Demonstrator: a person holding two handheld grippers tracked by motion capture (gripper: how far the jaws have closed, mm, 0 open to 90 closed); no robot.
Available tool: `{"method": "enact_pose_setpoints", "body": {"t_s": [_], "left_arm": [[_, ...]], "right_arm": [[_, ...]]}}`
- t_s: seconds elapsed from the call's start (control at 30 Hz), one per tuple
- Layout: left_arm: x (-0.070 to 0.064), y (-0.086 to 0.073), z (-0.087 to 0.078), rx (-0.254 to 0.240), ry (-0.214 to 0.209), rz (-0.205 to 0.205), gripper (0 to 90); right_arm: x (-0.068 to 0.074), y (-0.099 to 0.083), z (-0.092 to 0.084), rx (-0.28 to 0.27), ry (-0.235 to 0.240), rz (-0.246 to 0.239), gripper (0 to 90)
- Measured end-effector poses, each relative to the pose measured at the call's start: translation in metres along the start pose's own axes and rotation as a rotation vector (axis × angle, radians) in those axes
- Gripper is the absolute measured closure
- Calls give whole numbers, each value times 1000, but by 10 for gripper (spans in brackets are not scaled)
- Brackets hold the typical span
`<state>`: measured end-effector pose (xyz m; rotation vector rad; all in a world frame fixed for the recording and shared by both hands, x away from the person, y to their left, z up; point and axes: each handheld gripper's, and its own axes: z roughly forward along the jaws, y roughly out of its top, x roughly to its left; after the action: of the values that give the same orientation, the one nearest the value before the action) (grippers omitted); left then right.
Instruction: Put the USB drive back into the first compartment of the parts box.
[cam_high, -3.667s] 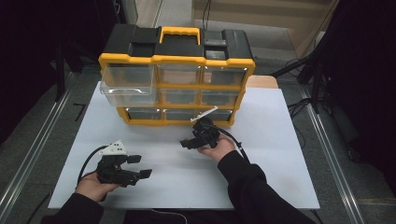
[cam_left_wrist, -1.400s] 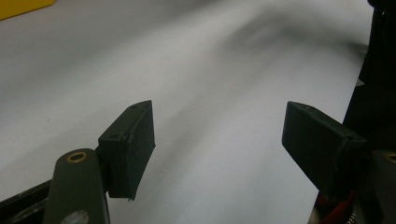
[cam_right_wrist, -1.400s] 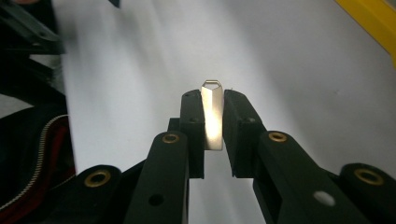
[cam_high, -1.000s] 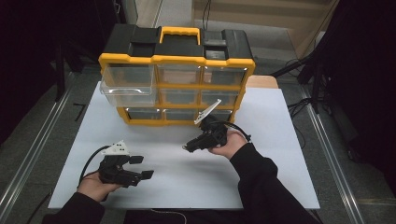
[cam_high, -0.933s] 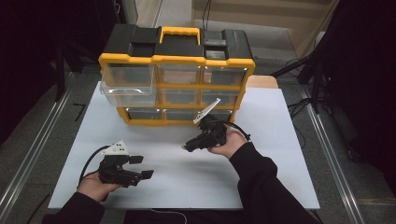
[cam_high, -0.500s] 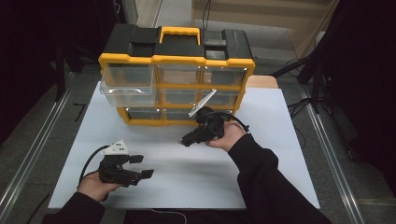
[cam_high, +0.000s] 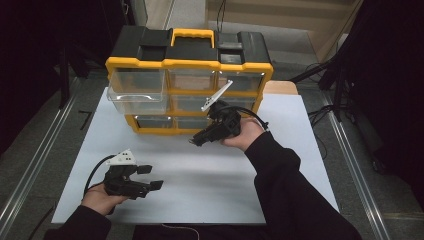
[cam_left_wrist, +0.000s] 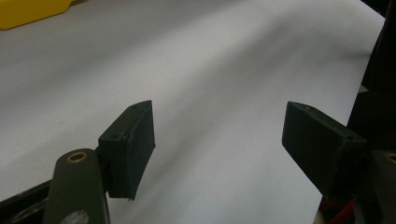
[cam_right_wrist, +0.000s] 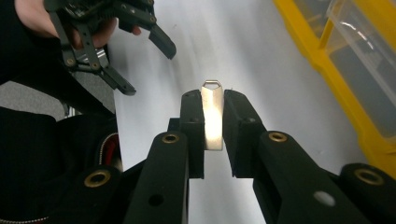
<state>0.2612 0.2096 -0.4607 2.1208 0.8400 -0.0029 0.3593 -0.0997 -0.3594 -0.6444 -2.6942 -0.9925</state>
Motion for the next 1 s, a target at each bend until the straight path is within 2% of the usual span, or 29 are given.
{"method": "enact_pose_setpoints", "body": {"t_s": [0.17,0.43,0.77,0.87,0.97,1.0], "left_arm": [[-1,0,1,7,2,6,267],[-1,0,1,-2,1,-2,268],[-1,1,1,-2,0,0,267],[-1,1,2,8,-3,3,268],[-2,1,2,9,-5,5,268],[-2,1,1,7,-4,5,268]], "right_arm": [[1,8,-8,2,-11,-3,767],[7,24,-23,-1,-18,-47,768],[12,40,-37,-6,-31,-45,767],[15,49,-43,-17,-34,-80,768],[16,55,-46,-26,-23,-83,767],[17,57,-47,-26,-22,-71,767]]}}
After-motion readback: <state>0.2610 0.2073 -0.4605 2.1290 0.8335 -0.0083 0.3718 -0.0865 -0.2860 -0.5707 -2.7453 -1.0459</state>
